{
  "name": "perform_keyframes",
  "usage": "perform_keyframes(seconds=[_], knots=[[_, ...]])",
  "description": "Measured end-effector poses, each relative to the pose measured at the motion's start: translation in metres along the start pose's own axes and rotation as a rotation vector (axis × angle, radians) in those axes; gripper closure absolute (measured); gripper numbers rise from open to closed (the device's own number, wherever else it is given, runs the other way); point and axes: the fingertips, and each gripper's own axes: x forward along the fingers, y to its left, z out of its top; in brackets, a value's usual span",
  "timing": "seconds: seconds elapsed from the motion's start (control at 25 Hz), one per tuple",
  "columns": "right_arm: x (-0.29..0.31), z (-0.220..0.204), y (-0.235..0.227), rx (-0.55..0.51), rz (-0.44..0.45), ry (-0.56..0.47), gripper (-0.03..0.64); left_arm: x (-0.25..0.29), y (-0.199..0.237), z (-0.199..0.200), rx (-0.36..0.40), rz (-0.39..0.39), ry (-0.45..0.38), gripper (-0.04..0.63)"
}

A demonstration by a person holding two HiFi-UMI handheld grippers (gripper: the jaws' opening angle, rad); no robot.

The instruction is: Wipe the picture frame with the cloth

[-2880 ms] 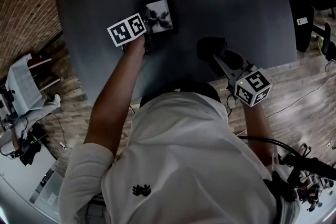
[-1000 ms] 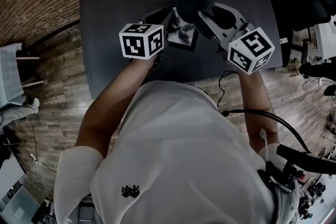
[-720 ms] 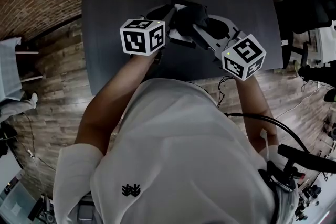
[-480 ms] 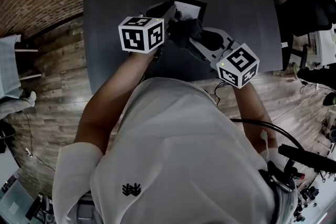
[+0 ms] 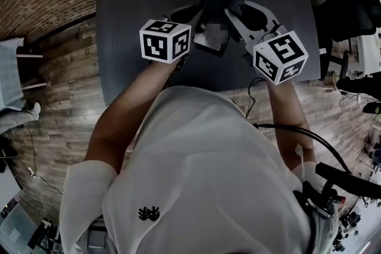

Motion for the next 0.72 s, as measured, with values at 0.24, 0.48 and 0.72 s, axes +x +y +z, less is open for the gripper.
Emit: perform_keyframes(seconds=[0.24, 0.48, 0.72], knots=[[0.004, -0.03, 0.034, 0.034, 0.088, 0.059, 0.512, -0.009, 0.015, 0.0, -0.032, 0.031, -0.01, 0.517], [-0.002, -0.06, 0.076, 0.043, 0.215, 0.121, 0.512, -0.019, 0.021, 0.009, -0.046, 0.046, -0.043, 0.517], [-0.032, -0.022, 0.054, 0.068, 0.184, -0.003, 0.512, -0.035, 0.032, 0.014, -0.075, 0.048, -0.071, 0.518]])
